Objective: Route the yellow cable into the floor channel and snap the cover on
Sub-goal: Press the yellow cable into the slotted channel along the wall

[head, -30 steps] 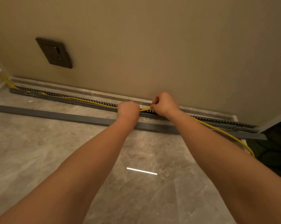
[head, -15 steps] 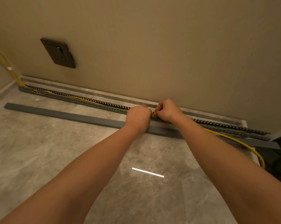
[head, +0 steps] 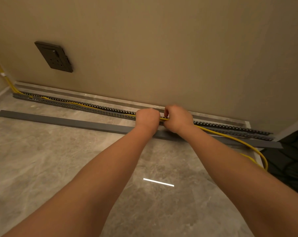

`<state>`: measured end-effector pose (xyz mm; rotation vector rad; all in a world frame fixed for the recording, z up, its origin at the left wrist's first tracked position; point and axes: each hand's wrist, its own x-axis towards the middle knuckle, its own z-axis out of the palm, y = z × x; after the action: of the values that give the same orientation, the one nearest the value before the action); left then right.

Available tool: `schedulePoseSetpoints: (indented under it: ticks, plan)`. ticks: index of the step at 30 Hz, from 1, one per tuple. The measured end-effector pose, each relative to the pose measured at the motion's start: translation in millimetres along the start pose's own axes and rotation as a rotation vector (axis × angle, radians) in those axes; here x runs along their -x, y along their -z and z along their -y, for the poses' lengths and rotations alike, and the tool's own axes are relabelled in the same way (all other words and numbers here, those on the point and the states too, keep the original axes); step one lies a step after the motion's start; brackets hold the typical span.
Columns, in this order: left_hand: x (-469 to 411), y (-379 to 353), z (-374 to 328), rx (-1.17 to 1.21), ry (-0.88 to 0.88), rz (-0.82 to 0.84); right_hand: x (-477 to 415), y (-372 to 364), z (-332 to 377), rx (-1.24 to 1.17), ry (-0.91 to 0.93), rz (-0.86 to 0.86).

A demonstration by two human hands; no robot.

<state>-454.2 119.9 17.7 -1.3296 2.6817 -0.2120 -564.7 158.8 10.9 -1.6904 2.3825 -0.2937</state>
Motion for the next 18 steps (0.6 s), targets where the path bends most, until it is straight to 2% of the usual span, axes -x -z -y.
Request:
schedulePoseSetpoints:
  ticks: [4, 9, 18]
  plan:
    - [-1, 3, -6, -0.005, 0.008, 0.032, 9, 10, -25, -0.042, 0.011, 0.071]
    - [-1, 3, -13, -0.039, 0.008, 0.027, 15, 23, -57, -0.217, -0.003, 0.187]
    - [-3, 1, -27, -0.066, 0.035, 0.075, 19, 25, -75, -0.25, -0.024, 0.154]
